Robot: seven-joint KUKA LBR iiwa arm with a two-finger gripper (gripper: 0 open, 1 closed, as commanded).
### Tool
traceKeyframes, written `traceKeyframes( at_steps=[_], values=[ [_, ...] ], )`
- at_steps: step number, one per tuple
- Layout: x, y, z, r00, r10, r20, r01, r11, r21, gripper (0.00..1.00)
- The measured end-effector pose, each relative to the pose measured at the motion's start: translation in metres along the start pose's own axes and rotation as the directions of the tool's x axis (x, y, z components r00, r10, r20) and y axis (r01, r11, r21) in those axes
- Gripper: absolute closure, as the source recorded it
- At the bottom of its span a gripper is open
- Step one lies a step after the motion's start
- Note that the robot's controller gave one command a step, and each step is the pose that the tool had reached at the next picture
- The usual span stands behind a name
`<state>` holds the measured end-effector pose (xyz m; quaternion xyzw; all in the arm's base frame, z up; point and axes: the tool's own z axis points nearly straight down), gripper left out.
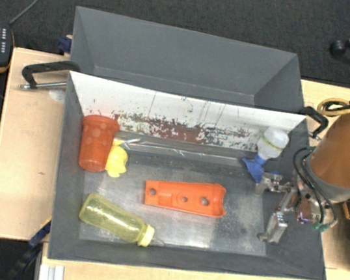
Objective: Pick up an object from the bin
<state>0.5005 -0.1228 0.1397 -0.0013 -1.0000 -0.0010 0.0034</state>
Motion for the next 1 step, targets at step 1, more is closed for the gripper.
traceKeyframes(
  at_steps=[1],
  values=[
    [-0.0014, 0.0006, -0.0041, 1.000, -0.002, 0.007, 0.002, 1.000, 0.001, 0.00]
  ],
)
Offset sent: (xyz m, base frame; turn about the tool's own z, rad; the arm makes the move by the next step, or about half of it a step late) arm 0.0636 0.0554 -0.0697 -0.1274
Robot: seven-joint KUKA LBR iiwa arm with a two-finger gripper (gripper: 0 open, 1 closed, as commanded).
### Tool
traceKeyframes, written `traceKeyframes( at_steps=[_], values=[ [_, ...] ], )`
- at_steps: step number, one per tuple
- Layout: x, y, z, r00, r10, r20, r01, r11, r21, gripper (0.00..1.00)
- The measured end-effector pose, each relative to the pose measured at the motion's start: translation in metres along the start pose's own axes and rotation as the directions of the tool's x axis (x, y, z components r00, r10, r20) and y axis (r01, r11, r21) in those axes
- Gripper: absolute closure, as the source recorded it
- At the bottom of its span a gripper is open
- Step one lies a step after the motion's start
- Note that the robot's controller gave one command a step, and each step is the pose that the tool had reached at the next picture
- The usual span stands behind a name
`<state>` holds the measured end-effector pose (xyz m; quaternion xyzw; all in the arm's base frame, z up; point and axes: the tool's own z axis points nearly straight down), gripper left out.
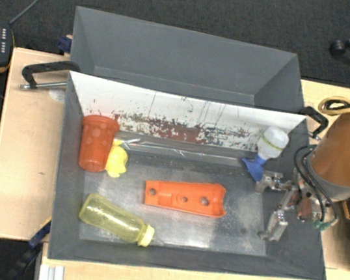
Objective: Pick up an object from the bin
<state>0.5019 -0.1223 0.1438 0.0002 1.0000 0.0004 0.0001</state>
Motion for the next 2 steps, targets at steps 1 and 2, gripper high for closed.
traceKeyframes(
  at_steps=[1, 2],
  values=[
    [-0.034, 0.024, 0.032, 0.998, -0.058, 0.009, 0.058, 0.998, 0.003, 0.00],
    [-0.070, 0.036, 0.062, 0.982, -0.190, 0.004, 0.190, 0.982, -0.001, 0.00]
  ],
)
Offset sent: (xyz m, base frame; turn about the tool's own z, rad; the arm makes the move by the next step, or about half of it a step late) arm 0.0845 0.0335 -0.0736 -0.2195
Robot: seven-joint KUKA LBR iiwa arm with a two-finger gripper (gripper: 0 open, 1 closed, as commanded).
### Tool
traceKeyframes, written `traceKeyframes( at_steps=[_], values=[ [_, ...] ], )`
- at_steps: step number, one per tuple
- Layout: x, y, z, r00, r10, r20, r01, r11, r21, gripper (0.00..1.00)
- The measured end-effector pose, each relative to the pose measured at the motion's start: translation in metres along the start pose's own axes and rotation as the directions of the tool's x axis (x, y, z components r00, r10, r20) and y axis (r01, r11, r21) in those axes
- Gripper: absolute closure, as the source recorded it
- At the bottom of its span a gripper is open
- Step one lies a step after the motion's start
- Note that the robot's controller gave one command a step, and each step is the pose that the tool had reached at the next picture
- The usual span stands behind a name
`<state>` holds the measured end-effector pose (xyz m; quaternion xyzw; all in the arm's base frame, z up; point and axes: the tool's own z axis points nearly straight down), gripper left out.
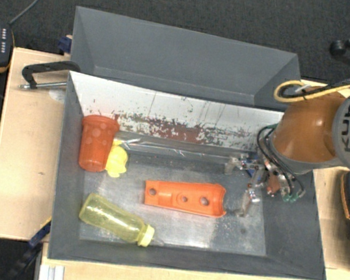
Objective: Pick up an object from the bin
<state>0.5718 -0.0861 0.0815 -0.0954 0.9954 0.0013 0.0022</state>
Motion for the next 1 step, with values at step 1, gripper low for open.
traceKeyframes(
  at_steps=[1],
  values=[
    [0.0024, 0.0213, 0.0057, 0.999, 0.039, 0.006, -0.039, 0.999, 0.004, 0.00]
  ],
)
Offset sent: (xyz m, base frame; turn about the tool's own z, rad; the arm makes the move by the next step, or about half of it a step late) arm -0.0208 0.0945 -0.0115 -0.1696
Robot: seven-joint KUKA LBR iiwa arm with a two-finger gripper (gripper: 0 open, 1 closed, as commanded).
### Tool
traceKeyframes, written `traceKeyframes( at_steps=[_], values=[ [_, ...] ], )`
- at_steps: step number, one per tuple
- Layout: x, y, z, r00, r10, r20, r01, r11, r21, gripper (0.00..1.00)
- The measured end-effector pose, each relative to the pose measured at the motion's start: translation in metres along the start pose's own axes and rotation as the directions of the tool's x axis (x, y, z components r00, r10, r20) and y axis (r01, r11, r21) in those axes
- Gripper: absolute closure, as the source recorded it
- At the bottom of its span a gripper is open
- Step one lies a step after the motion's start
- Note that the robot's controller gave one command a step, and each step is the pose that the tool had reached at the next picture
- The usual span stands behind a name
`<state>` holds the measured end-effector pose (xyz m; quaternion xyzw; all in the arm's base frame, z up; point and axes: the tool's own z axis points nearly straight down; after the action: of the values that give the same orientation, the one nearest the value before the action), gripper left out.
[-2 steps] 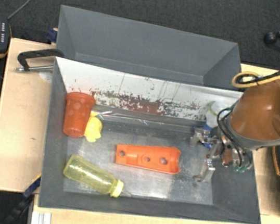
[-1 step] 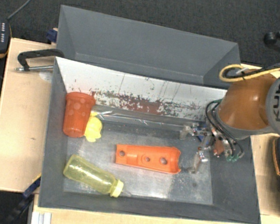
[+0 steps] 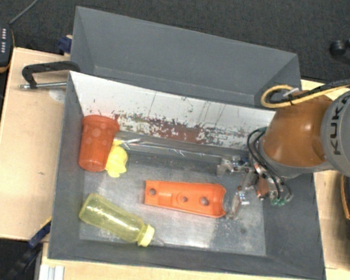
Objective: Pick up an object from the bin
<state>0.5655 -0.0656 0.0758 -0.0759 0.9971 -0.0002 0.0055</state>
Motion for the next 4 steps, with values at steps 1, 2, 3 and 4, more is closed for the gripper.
traceKeyframes(
  at_steps=[1, 2, 3, 4],
  values=[
    [0.004, 0.044, 0.003, 0.996, -0.086, -0.006, 0.086, 0.996, -0.003, 0.00],
    [0.000, 0.071, 0.004, 0.990, -0.140, -0.002, 0.140, 0.990, -0.003, 1.00],
    [0.003, 0.052, 0.005, 0.999, -0.050, 0.000, 0.050, 0.999, -0.002, 1.00],
    [0.004, 0.047, 0.005, 1.000, -0.030, 0.001, 0.030, 1.000, -0.001, 1.00]
  ],
)
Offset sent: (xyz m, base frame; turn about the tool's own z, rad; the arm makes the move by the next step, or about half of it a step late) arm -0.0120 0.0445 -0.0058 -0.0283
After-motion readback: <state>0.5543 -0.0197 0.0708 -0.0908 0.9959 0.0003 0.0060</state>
